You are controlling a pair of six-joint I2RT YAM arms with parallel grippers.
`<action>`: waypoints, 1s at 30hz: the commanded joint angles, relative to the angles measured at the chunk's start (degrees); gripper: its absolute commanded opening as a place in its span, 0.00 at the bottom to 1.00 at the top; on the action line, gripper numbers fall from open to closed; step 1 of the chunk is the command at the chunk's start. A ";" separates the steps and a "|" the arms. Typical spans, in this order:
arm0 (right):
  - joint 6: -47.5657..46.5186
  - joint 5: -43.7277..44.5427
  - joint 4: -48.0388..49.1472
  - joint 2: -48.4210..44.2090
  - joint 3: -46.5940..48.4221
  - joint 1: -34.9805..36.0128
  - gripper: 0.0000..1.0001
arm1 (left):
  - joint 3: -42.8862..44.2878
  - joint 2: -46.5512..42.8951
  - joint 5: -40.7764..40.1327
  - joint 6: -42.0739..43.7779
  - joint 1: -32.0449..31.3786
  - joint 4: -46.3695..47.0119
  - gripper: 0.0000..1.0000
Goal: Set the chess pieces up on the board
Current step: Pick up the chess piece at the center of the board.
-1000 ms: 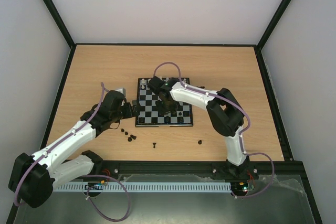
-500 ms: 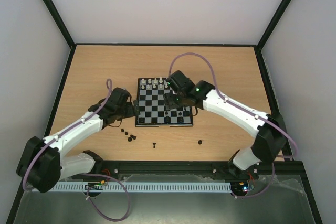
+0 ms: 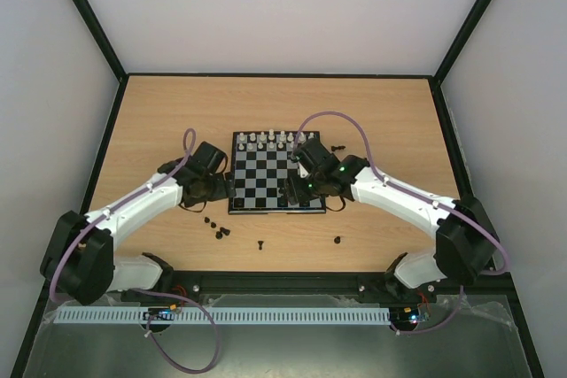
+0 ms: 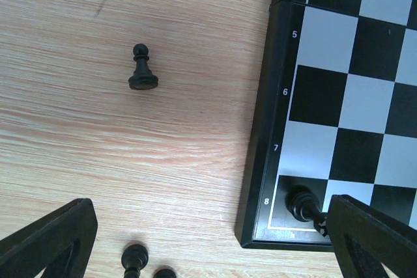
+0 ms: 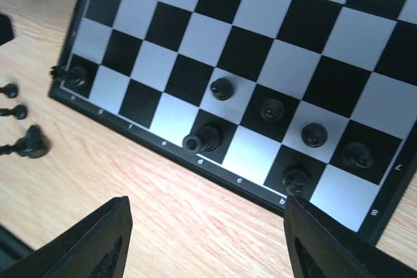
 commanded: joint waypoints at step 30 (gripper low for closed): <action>-1.11 -13.95 5.22 -6.26 -4.16 0.83 0.60 | -6.15 2.22 5.08 -10.54 2.33 -6.93 0.73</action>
